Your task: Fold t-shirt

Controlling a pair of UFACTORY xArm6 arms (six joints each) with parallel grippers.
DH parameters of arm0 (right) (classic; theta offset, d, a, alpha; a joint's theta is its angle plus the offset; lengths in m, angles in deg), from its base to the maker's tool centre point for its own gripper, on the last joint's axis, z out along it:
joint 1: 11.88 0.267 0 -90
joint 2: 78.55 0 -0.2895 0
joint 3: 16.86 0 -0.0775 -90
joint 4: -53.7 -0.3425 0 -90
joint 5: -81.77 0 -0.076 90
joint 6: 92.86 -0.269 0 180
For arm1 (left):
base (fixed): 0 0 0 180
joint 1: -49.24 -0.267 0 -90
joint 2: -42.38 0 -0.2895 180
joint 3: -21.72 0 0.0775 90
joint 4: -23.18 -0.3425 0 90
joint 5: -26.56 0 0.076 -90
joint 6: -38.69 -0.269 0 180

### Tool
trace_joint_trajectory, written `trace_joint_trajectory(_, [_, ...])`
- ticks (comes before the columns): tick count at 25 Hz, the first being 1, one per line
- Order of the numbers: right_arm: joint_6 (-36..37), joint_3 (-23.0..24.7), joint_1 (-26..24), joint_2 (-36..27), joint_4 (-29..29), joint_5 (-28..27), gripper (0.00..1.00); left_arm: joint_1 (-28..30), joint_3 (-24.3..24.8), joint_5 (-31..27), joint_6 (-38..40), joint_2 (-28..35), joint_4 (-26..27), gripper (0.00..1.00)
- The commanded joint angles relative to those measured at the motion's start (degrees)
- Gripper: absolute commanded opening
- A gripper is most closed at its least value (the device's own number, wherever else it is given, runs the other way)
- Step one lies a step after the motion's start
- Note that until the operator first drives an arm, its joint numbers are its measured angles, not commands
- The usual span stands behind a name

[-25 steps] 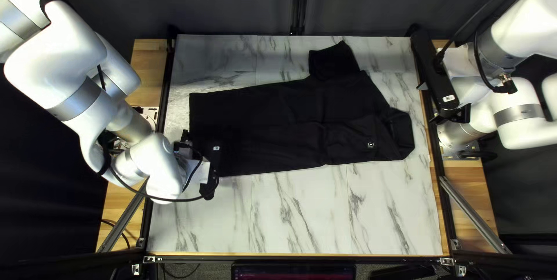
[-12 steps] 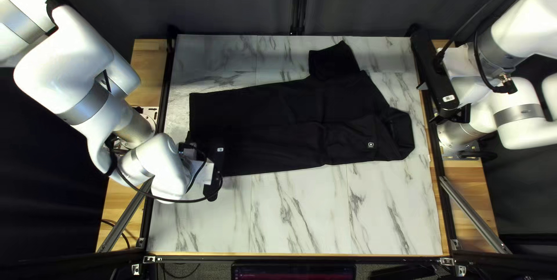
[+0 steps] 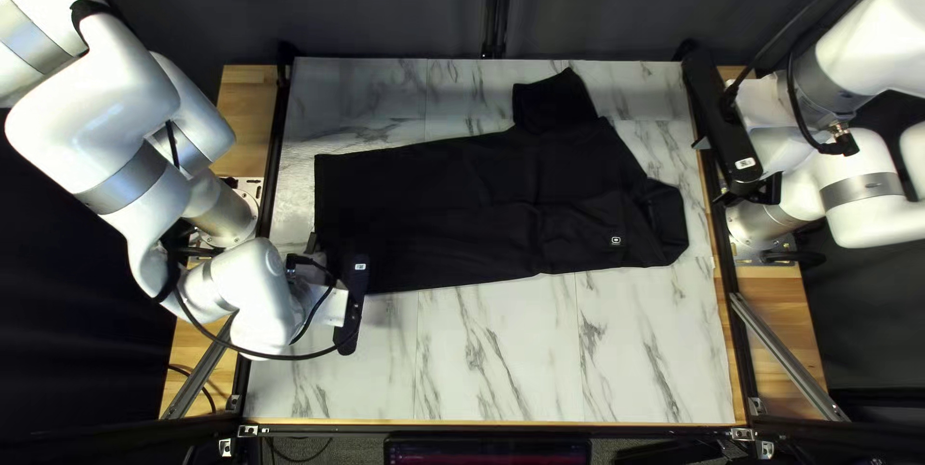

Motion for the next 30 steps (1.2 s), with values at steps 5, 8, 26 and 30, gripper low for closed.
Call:
trace_joint_trajectory(5, [0.0, 0.0, 0.0, 0.0, 0.0, 0.0, 1.00, -3.0, 2.6, -3.3, -4.0, 4.7, 1.5, 1.00])
trace_joint_trajectory(8, [0.0, 0.0, 0.0, 0.0, 0.0, 0.0, 1.00, -6.7, 3.1, -3.8, -7.3, 7.0, 0.6, 1.00])
trace_joint_trajectory(26, [0.0, 0.0, 0.0, 0.0, 0.0, 0.0, 1.00, -38.2, 6.5, 14.6, -37.7, 7.8, 13.3, 1.00])
trace_joint_trajectory(30, [0.0, 0.0, 0.0, 0.0, 0.0, 0.0, 1.00, -41.1, 9.2, 13.3, -44.1, 12.0, 17.4, 1.00])
